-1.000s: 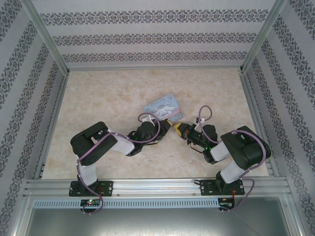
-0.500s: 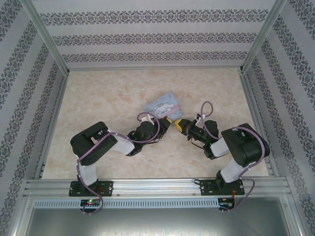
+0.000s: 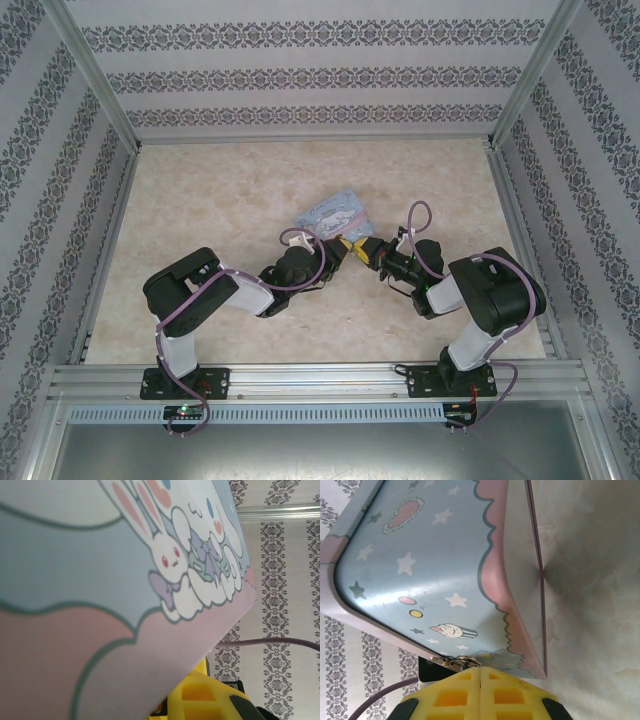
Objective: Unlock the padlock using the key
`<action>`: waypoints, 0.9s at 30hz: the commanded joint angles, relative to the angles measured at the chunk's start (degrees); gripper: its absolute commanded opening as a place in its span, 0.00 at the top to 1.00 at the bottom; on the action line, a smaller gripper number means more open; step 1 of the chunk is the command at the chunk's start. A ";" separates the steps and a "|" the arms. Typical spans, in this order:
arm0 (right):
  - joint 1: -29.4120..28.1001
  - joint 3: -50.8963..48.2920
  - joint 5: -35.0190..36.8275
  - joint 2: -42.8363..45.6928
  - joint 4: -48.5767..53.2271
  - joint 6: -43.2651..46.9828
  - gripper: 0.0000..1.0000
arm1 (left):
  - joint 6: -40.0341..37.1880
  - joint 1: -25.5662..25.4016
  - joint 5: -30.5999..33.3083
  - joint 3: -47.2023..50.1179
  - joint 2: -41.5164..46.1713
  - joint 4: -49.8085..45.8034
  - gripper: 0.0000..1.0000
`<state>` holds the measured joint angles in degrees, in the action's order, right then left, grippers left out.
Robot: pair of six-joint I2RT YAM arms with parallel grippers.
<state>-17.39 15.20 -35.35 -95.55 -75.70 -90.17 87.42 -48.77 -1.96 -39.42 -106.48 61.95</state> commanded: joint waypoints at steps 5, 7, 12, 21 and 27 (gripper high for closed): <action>-5.27 2.42 3.80 0.49 -3.66 -0.55 1.00 | 1.32 -4.22 -6.24 -3.90 -3.12 4.30 1.00; -5.30 2.98 3.78 -0.50 -3.66 -0.53 1.00 | 1.44 -4.31 -5.81 -3.39 -3.69 4.03 1.00; -3.48 2.69 3.55 -1.13 -3.66 -0.02 0.93 | 0.40 -4.22 -2.75 -0.69 -3.73 0.80 1.00; 0.74 -0.36 2.13 0.00 -3.54 0.83 0.52 | -2.11 -3.52 -0.78 1.78 -4.46 -2.00 1.00; 4.37 -4.28 -1.47 0.58 -1.55 3.90 0.35 | -3.41 -2.60 -1.01 2.17 -4.17 -3.79 1.00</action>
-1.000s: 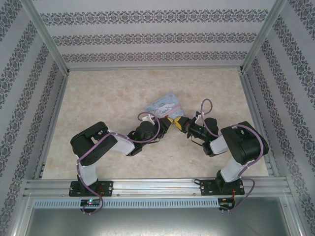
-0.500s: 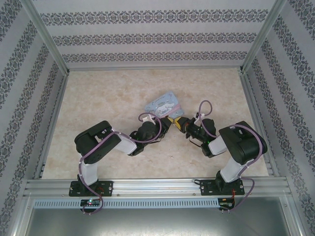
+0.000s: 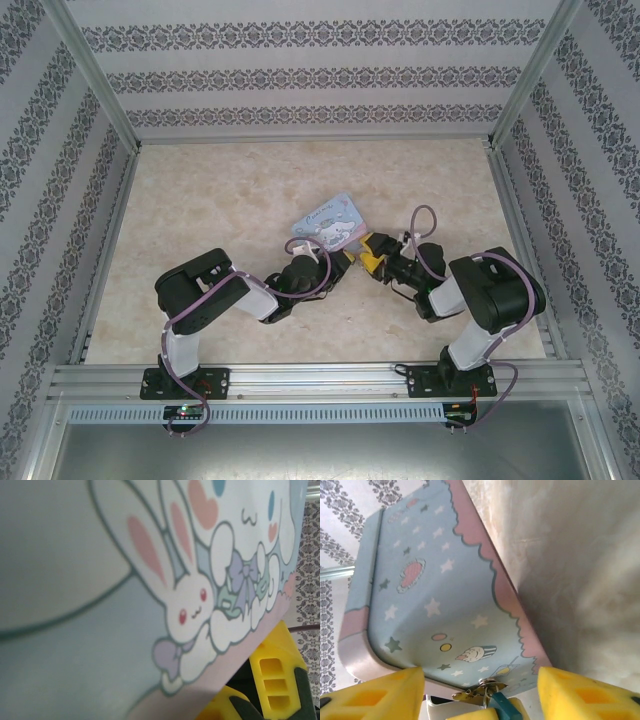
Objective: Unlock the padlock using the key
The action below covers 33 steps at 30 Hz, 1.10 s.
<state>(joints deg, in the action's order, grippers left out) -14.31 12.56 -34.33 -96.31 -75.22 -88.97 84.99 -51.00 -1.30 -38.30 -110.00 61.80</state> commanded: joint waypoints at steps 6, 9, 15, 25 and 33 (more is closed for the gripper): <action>4.20 -4.12 -5.69 3.51 2.58 8.73 0.32 | -2.78 0.64 -3.06 0.44 0.60 -8.13 1.00; 4.39 -4.08 -6.26 6.28 7.82 13.28 0.35 | -4.00 1.06 -4.13 -0.15 1.53 -11.60 1.00; 4.39 -2.99 -5.19 14.69 23.39 23.22 0.38 | -6.93 1.61 -6.62 -1.97 4.02 -20.50 1.00; -1.25 5.84 9.09 36.99 68.76 48.56 0.39 | -12.01 2.74 -10.72 -5.05 7.24 -32.66 1.00; -10.34 8.49 22.63 43.78 79.77 61.00 0.44 | -15.40 3.78 -14.49 -8.33 7.95 -39.27 1.00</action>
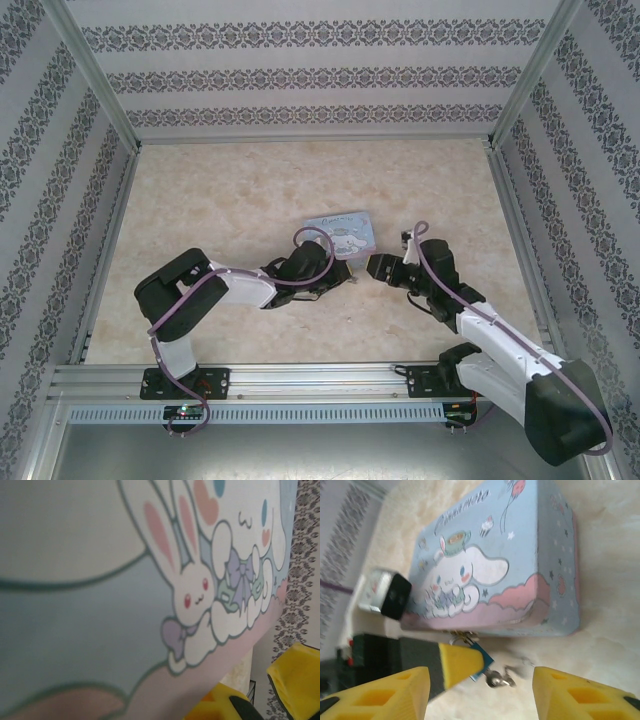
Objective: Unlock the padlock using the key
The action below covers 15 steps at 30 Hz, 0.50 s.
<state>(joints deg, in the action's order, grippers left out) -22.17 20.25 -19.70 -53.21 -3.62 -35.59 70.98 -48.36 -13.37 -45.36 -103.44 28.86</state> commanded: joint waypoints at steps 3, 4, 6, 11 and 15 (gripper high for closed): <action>-6.72 0.83 11.58 0.59 8.19 9.78 0.49 | -2.28 1.42 -3.54 -2.02 1.66 -8.11 1.00; -8.32 1.17 13.51 0.39 8.60 10.26 0.52 | -2.50 1.50 -3.79 -2.29 1.75 -8.65 1.00; -10.50 1.77 15.61 -0.76 8.75 10.93 0.59 | -2.93 1.68 -4.25 -2.61 1.95 -9.41 1.00; -14.58 2.60 18.62 -5.71 6.96 11.56 0.57 | -3.69 1.86 -5.31 -3.64 2.28 -11.10 1.00; -16.97 3.13 20.58 -9.43 5.17 11.69 0.56 | -4.15 2.04 -6.03 -4.13 2.36 -11.91 1.00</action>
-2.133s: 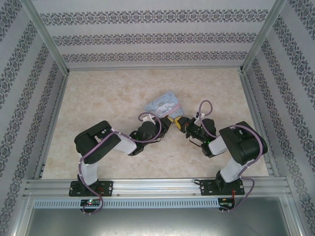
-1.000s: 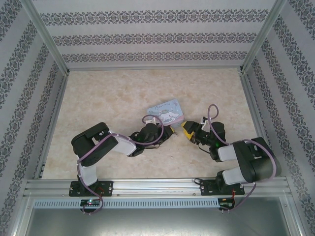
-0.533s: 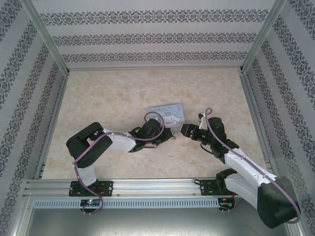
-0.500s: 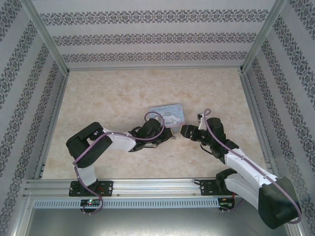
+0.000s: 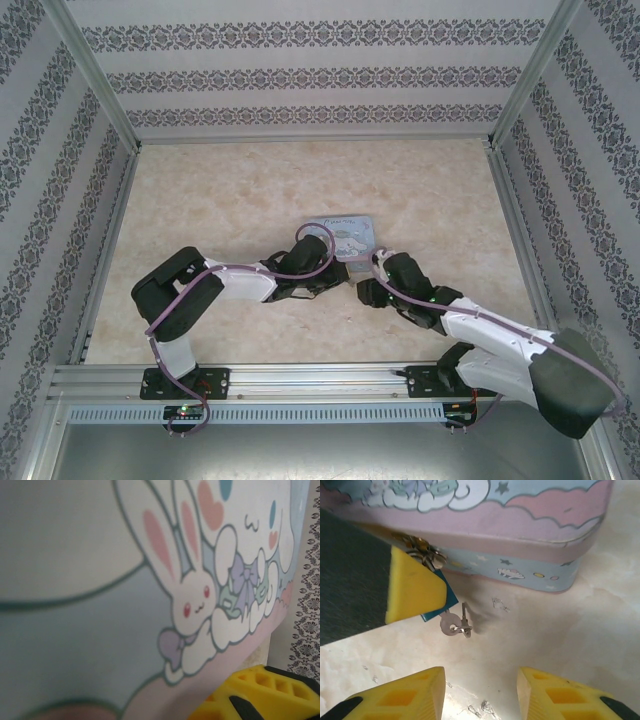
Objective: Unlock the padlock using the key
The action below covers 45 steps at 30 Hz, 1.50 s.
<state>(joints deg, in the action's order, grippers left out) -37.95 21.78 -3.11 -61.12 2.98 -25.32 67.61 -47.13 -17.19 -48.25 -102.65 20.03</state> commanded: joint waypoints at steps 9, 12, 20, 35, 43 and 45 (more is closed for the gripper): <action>-3.92 2.55 5.06 -5.99 -4.24 1.77 0.56 | -1.34 0.99 -3.07 -1.85 1.66 -3.67 1.00; -4.56 3.13 5.25 -7.28 -5.08 2.03 0.56 | -1.30 0.99 -3.24 -2.04 1.49 -3.61 1.00; -5.20 4.95 5.85 -11.48 -7.27 2.02 0.56 | -1.34 0.99 -3.57 -2.46 1.51 -3.68 1.00; -5.27 7.68 6.75 -17.34 -10.70 1.55 0.65 | -0.82 0.99 -4.20 -2.43 1.09 -3.01 1.00; -4.55 8.58 5.60 -17.63 -12.03 0.60 0.79 | -0.64 0.99 -4.61 -2.06 0.70 -2.75 1.00; -4.15 8.80 4.57 -17.41 -12.12 0.48 0.87 | -0.72 0.99 -4.70 -1.94 0.57 -2.84 1.00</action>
<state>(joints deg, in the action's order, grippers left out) -42.61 28.08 0.64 -78.56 -5.43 -24.12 66.43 -46.11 -19.25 -49.47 -102.56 17.52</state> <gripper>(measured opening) 0.151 0.106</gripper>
